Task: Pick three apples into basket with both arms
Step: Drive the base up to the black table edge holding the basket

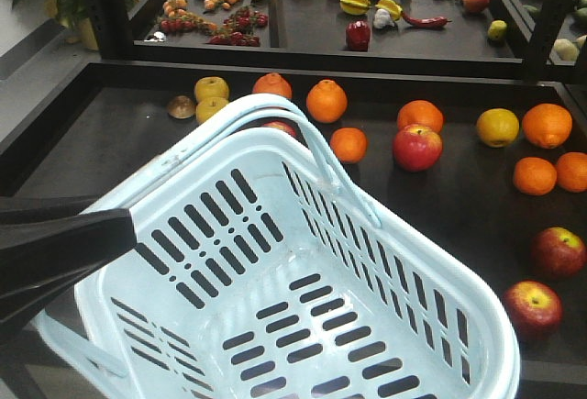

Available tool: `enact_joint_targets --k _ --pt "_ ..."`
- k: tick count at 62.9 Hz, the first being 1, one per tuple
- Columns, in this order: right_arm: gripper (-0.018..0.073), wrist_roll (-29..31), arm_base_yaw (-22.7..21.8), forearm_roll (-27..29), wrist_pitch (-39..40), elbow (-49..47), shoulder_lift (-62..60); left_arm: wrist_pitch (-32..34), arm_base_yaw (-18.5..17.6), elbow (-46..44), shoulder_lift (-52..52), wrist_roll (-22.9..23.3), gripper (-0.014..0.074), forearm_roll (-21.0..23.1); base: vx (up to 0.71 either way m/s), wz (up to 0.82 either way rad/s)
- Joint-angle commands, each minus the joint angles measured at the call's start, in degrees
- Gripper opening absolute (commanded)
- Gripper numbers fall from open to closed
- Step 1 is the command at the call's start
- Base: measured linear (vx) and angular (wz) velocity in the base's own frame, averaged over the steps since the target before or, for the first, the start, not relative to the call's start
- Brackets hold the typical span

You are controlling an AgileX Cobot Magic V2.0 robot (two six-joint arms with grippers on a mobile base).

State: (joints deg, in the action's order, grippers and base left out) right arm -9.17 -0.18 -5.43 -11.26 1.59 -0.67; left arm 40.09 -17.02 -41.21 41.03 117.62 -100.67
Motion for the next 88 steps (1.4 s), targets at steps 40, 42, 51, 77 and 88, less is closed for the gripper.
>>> enact_joint_targets --k 40,42,51,77,88 --pt "-0.0005 0.4 0.1 -0.5 4.3 0.7 -0.7 -2.1 -0.2 -1.7 -0.2 0.1 -0.0006 -1.1 0.12 -0.15" --pt "-0.0005 0.4 0.1 -0.5 4.3 0.7 -0.7 -2.1 -0.2 -1.7 -0.2 0.1 -0.0006 -1.1 0.1 -0.11" --pt "-0.0005 0.4 0.1 -0.5 4.3 0.7 -0.7 -2.1 -0.2 -1.7 -0.2 0.1 -0.0006 -1.1 0.09 -0.08" --pt "-0.0005 0.4 0.1 -0.5 4.3 0.7 -0.7 -2.1 -0.2 -1.7 -0.2 0.1 -0.0006 -1.1 0.08 -0.01" --pt "-0.0005 0.4 0.1 -0.5 4.3 0.7 -0.7 -2.1 -0.2 -1.7 -0.2 0.1 -0.0006 -1.1 0.09 -0.02"
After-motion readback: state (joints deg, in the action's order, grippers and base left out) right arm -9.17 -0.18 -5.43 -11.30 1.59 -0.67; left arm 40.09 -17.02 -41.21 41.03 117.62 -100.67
